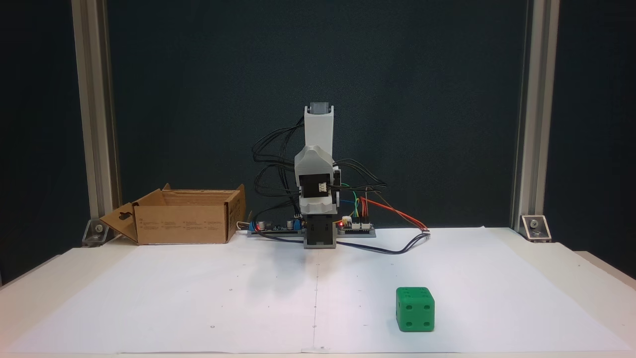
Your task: Grasp a green dice and put it in the bin.
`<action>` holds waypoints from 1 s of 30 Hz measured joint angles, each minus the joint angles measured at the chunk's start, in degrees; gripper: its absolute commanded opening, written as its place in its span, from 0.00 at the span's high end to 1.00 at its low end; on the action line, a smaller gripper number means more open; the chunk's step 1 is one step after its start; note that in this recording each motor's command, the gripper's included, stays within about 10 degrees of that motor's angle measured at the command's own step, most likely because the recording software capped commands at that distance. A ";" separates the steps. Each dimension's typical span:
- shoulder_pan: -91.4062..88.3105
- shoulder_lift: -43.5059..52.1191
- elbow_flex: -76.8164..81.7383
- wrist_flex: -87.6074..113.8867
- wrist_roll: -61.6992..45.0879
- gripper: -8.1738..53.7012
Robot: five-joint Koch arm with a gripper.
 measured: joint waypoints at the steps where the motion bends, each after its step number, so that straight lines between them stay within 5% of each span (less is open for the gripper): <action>1: 1.14 0.00 0.00 -0.79 0.00 0.14; 30: 4.57 0.00 0.00 -7.12 -1.93 0.14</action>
